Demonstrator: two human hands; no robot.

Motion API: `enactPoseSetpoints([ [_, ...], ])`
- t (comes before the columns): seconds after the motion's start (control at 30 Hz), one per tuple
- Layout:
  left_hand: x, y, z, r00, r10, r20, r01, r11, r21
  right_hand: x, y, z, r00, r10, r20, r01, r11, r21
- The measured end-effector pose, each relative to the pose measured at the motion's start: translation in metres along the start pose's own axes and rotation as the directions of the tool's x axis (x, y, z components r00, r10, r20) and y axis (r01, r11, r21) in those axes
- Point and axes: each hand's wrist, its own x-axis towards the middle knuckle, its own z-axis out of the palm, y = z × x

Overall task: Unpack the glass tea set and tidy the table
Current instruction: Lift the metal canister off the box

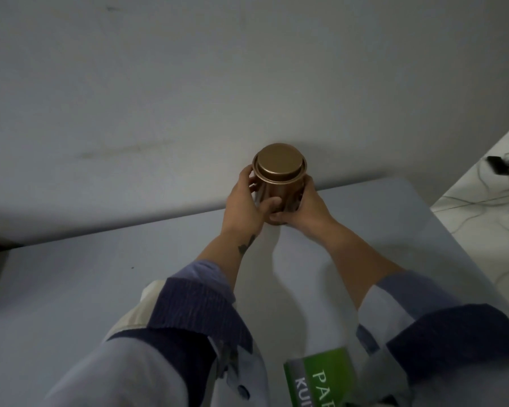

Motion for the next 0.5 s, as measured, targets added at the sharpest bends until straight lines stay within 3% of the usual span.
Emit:
enactPoseSetpoints([
  [0.1,0.0,0.006,-0.01,0.993,-0.035,0.112,0.017,0.988,0.156,-0.007,-0.006,-0.001,0.997,0.079,0.011,-0.078,0.995,-0.063],
  [0.2,-0.01,0.011,-0.026,0.975,-0.076,0.209,-0.016,0.913,0.407,-0.021,-0.008,-0.006,0.991,0.135,-0.004,-0.124,0.894,-0.431],
  [0.27,-0.023,0.014,-0.039,0.964,-0.107,0.245,-0.046,0.836,0.546,-0.035,-0.012,-0.005,0.98,0.2,-0.015,-0.171,0.793,-0.585],
  [0.37,-0.046,0.014,-0.065,0.956,-0.143,0.255,-0.072,0.73,0.68,-0.062,-0.028,0.006,0.975,0.221,-0.025,-0.178,0.707,-0.684],
  [0.5,-0.081,0.013,-0.117,0.956,-0.141,0.256,-0.088,0.697,0.712,-0.103,-0.063,0.032,0.985,0.169,0.043,-0.088,0.692,-0.716],
])
